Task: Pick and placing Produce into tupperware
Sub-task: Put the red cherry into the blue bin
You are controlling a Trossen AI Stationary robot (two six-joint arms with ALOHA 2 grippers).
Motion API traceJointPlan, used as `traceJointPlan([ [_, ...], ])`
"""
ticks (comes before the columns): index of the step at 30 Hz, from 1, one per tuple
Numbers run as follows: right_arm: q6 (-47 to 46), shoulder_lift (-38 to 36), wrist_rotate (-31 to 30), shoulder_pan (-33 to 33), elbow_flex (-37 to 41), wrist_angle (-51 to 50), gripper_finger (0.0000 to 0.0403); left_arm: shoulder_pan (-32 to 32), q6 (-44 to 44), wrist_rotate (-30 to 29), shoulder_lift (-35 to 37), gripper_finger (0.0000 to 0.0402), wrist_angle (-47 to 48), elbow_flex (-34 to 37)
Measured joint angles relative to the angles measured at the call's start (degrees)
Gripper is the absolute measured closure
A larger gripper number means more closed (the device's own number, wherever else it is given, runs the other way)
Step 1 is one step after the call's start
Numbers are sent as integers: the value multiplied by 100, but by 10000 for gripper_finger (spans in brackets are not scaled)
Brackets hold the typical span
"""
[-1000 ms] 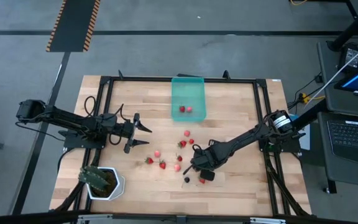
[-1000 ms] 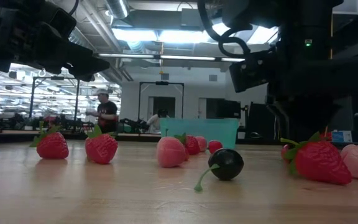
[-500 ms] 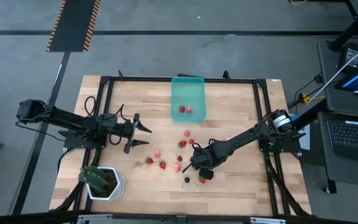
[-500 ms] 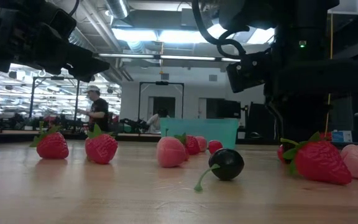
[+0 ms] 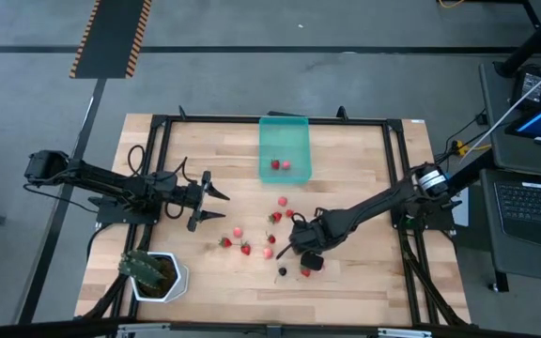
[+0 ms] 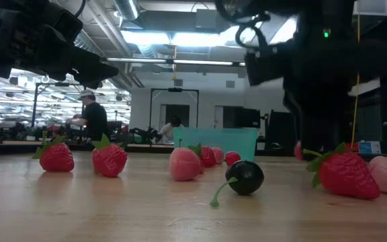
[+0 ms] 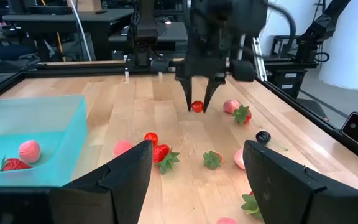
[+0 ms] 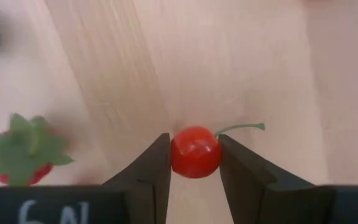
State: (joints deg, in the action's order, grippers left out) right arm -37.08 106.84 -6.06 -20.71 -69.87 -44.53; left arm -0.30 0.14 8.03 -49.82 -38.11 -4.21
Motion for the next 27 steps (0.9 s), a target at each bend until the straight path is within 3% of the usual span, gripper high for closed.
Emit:
traceJointPlan([
  [21,-23,-1279,-2169,-286,1,-427,287,-2,-1,2,1,156,4,0],
  [27,11,-1617,-2467,-291,1,-491,287,-2,-1,4,2,156,4,0],
])
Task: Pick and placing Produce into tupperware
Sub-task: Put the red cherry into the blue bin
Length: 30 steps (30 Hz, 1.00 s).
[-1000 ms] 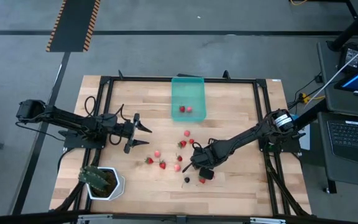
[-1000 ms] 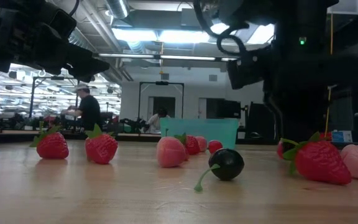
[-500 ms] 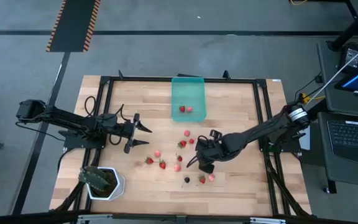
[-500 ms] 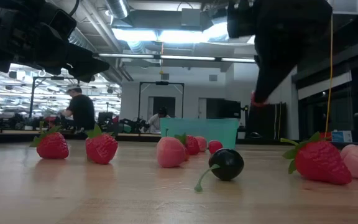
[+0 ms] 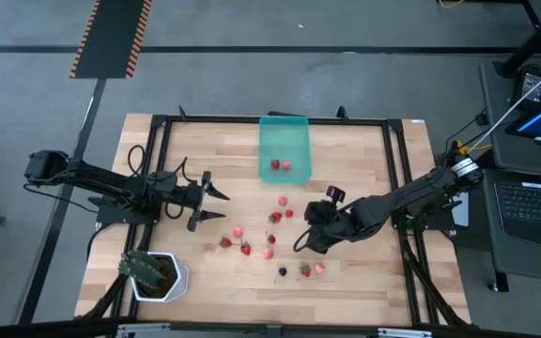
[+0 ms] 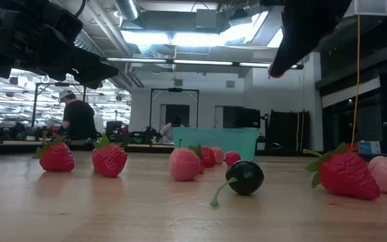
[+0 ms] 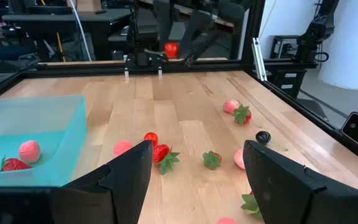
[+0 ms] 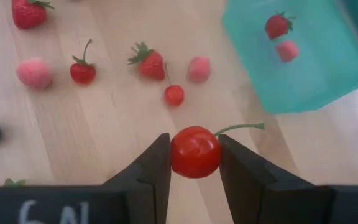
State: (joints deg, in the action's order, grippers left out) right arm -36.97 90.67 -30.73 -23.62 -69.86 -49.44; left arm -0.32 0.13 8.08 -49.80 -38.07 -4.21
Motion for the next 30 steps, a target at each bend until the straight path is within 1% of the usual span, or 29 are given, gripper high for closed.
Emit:
traceJointPlan([
  [3,20,-316,-74,0,163,86,287,0,1,9,-2,156,1,0],
  [6,-31,-791,-211,2,741,569,287,0,1,20,-2,156,1,0],
  [10,159,-1550,-225,4,1729,1893,287,0,1,20,-1,156,5,0],
  [16,1289,-2371,-190,2,2933,3809,287,0,1,20,-1,156,4,-2],
  [21,1642,-2941,-170,10,3817,4914,287,0,1,17,0,156,-1,-2],
  [25,1975,-3280,-113,13,4525,6014,287,0,1,17,-1,156,-2,-1],
  [30,2630,-3459,111,13,5345,7847,287,0,1,15,-1,156,-5,0],
])
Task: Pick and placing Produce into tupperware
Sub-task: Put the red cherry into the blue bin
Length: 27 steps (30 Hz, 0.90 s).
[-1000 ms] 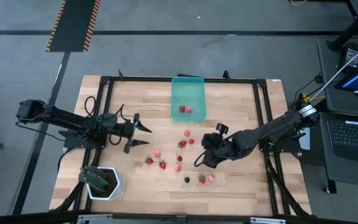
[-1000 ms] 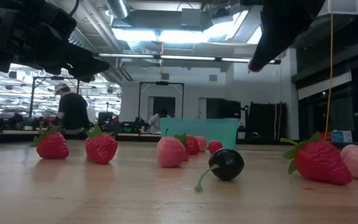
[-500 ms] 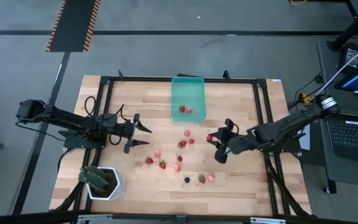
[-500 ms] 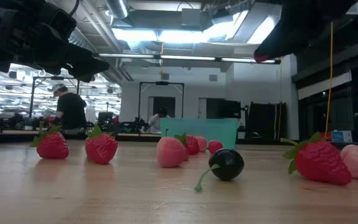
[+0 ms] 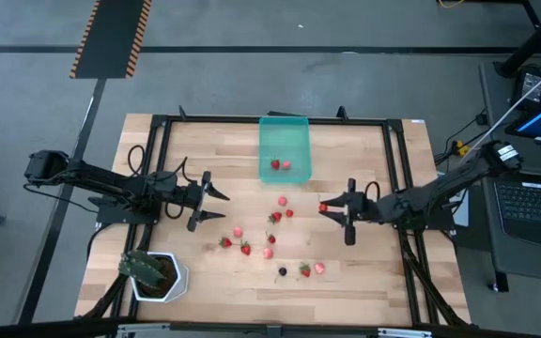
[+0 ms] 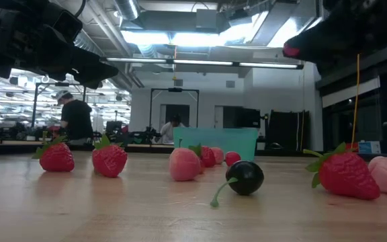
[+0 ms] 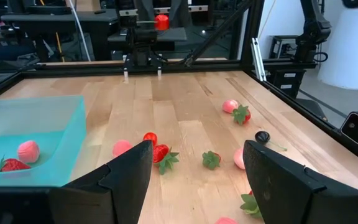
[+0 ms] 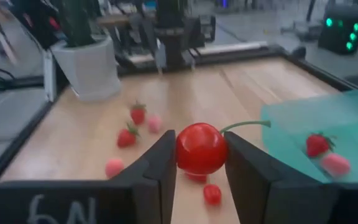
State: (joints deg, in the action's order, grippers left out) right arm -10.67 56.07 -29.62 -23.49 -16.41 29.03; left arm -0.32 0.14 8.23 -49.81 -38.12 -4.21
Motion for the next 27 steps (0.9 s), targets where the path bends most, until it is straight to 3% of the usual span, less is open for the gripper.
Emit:
traceJointPlan([
  [6,236,2,17,0,623,1198,287,0,0,0,0,156,-1,0],
  [14,358,4,-30,20,702,1413,287,0,0,-6,-1,156,-3,0],
  [27,331,14,-1896,57,702,1312,287,0,0,-20,1,156,-3,0],
])
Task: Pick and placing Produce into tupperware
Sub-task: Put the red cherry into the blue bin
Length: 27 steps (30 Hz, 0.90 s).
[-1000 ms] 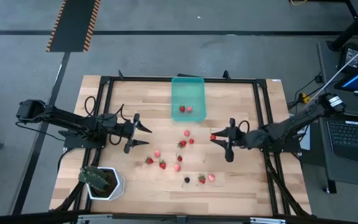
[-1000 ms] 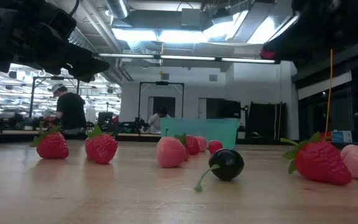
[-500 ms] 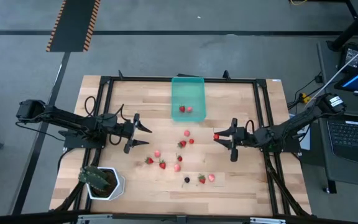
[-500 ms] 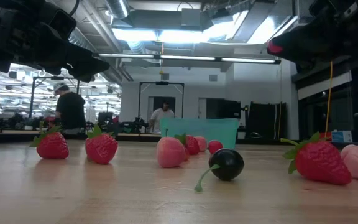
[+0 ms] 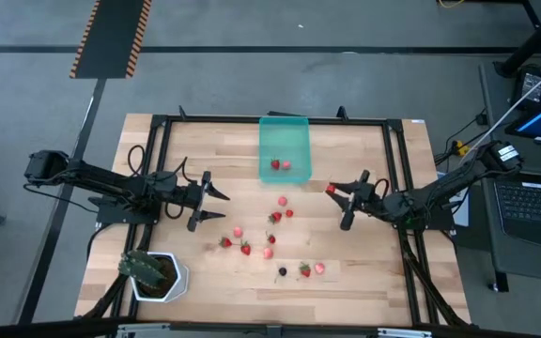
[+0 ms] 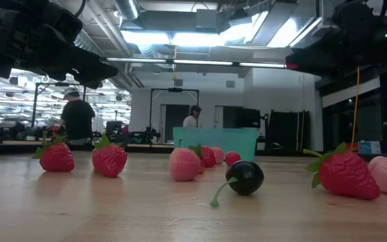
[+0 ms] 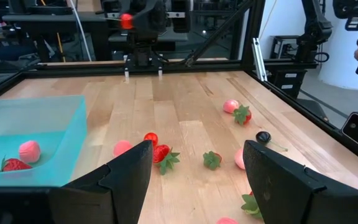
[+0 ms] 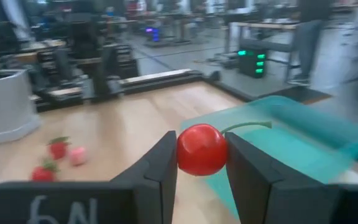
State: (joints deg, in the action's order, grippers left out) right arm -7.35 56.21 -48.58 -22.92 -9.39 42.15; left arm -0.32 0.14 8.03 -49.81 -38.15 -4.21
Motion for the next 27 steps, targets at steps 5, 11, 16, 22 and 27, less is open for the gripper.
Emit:
traceJointPlan([
  [5,119,66,-689,100,0,2,287,1,24,-2,0,156,0,-1],
  [11,149,276,-54,642,-168,-49,287,2,21,-4,0,156,0,0],
  [16,-121,585,811,1368,-464,-585,287,0,38,-7,-1,156,1,0],
  [22,-306,897,1864,2153,-766,-812,287,2,41,-9,-1,156,1,0],
  [27,-437,1139,2703,2718,-1361,-1761,287,0,44,-9,0,156,2,-2],
])
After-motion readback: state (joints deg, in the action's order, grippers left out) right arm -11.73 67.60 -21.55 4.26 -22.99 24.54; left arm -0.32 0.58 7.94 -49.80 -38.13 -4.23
